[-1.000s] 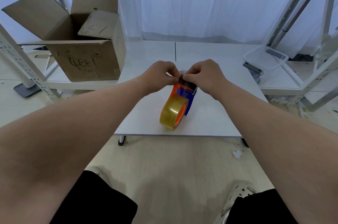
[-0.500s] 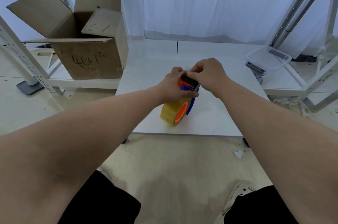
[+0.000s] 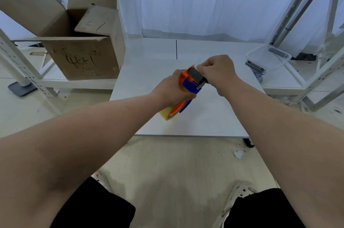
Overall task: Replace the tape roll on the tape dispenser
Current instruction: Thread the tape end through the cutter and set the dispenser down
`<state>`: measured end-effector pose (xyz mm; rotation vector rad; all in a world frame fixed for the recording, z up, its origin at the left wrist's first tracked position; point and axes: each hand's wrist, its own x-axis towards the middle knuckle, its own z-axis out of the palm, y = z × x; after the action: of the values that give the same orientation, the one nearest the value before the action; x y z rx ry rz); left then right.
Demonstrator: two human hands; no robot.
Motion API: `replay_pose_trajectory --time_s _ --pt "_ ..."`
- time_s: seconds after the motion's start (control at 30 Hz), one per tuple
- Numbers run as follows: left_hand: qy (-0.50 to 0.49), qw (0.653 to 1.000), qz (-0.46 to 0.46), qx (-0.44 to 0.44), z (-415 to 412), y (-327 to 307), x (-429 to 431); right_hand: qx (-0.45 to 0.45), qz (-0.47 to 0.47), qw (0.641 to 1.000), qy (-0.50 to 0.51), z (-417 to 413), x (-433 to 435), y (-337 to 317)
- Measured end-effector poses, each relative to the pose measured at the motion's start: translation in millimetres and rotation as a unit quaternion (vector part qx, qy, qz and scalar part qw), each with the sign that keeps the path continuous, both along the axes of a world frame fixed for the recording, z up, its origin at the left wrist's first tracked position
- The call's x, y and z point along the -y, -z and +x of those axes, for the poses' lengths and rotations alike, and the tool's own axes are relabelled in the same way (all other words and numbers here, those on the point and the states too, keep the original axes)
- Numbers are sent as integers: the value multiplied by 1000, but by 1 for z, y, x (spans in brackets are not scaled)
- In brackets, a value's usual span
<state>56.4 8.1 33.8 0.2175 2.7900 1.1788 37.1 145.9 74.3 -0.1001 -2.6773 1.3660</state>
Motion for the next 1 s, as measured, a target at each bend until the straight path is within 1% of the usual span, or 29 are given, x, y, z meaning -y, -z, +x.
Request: replay_pose_trajectory --time_s 0.1,0.2,0.3,0.47,0.6,0.67,0.73,0.83,1.0 --pt "-18 996 -56 -59 0 -1 4 -3 7 1000 -3 3 3 0" --pt "-19 989 -78 -120 0 -5 6 7 -4 1000 0 4 5 1" --pt "-21 986 -95 -133 0 -10 9 16 -8 1000 -1 6 5 1" --pt "0 972 -188 -144 0 -17 12 55 -26 998 -16 11 11 -1" --pt "13 965 -216 -146 2 -19 15 68 -41 997 -15 14 12 -5" --pt "23 959 -237 -152 4 -17 16 76 -32 996 -21 15 12 -6" --pt "29 960 -237 -146 5 -14 17 83 -26 996 -32 15 13 -6" --pt "35 969 -211 -124 4 -12 18 94 -32 994 -43 15 13 -5" --pt "27 988 -130 -73 -1 -7 27 106 -68 992 -26 15 14 -6"
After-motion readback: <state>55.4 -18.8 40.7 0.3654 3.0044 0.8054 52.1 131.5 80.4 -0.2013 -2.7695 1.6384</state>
